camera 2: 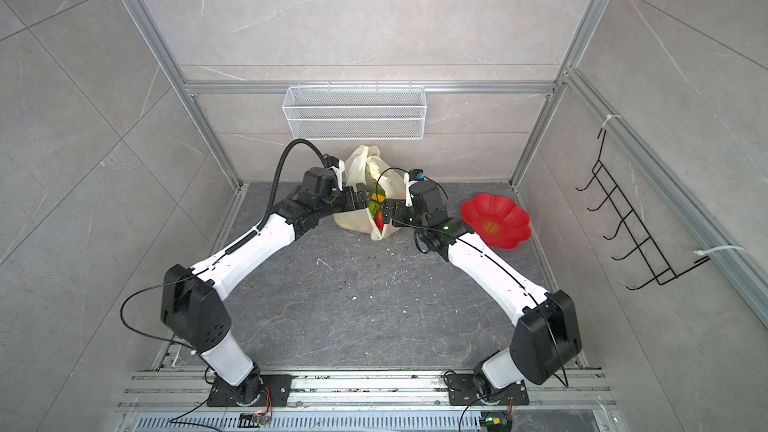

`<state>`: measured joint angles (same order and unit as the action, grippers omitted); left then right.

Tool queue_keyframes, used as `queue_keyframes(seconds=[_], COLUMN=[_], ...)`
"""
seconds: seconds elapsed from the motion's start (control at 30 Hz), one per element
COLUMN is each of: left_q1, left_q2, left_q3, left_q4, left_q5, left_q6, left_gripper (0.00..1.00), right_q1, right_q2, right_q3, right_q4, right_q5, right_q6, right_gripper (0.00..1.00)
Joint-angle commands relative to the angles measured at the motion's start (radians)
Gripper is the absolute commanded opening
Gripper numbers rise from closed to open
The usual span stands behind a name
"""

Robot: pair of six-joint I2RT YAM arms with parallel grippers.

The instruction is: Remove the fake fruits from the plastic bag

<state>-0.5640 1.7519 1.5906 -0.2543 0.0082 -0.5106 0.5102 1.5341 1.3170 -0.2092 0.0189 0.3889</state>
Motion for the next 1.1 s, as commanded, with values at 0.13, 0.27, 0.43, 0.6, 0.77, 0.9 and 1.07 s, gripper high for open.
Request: queue_keyframes(seconds=[0.13, 0.27, 0.43, 0.6, 0.77, 0.9, 1.07], left_q1=[0.019, 0.099, 0.188, 0.28, 0.371, 0.445, 0.548], left_q2=[0.187, 0.215, 0.193, 0.129, -0.019, -0.168, -0.408], left_q3=[0.273, 0.244, 0.118, -0.02, -0.216, -0.379, -0.632], left_q4=[-0.205, -0.18, -0.053, 0.025, 0.086, 0.112, 0.122], left_q5=[-0.241, -0.131, -0.002, 0.126, 0.141, 0.134, 0.104], left_q6=[-0.028, -0.137, -0.216, -0.278, -0.285, -0.298, -0.398], left_gripper=[0.93, 0.71, 0.43, 0.18, 0.12, 0.11, 0.09], right_q1=[-0.003, -0.009, -0.026, -0.02, 0.03, 0.078, 0.119], right_q2=[0.214, 0.302, 0.389, 0.423, 0.476, 0.505, 0.514], right_q3=[0.259, 0.337, 0.417, 0.425, 0.455, 0.478, 0.474], right_q4=[-0.094, -0.111, -0.142, -0.128, -0.105, -0.07, -0.011], right_q5=[0.069, 0.087, 0.018, -0.042, -0.097, -0.137, -0.208], right_q6=[0.001, 0.031, 0.062, 0.079, 0.128, 0.18, 0.242], right_gripper=[0.88, 0.75, 0.33, 0.09, 0.0, 0.0, 0.0])
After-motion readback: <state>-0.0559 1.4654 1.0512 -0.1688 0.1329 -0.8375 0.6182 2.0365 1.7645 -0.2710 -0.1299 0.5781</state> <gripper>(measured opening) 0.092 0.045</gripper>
